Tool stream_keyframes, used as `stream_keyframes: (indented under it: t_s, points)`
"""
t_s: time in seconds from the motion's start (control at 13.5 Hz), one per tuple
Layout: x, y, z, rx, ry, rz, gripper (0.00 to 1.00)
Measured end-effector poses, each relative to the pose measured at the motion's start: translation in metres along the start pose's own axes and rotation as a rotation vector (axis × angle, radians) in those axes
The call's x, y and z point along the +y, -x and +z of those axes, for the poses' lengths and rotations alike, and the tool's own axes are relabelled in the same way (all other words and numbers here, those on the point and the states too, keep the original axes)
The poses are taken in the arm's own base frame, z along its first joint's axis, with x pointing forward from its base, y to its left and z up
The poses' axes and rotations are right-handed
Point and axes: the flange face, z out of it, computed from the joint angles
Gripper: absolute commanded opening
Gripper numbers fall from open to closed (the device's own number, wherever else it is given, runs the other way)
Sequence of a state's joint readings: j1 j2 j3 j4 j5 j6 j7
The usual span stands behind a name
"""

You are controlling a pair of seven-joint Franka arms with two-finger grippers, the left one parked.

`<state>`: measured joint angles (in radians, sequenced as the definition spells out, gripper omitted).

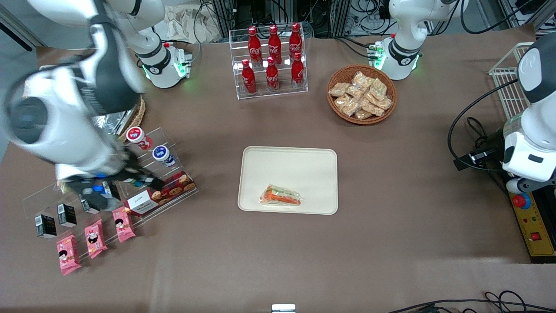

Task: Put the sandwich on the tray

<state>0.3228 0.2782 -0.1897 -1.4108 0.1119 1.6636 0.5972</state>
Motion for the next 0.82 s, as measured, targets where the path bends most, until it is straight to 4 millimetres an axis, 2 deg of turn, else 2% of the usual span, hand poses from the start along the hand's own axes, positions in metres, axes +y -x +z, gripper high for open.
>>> stream_keyframes:
  t_s: [0.22,0.37,0.45,0.59,0.82]
  points:
    - [0.082,-0.03,-0.022,0.002,-0.012,-0.166,0.99]
    - [0.122,-0.03,-0.033,0.013,0.023,-0.229,0.99]
    - [0.136,-0.023,-0.039,0.02,0.044,-0.25,0.99]
    - [0.149,-0.003,-0.049,0.032,0.068,-0.291,0.99]
    - [0.153,0.017,-0.058,0.041,0.072,-0.319,0.99]
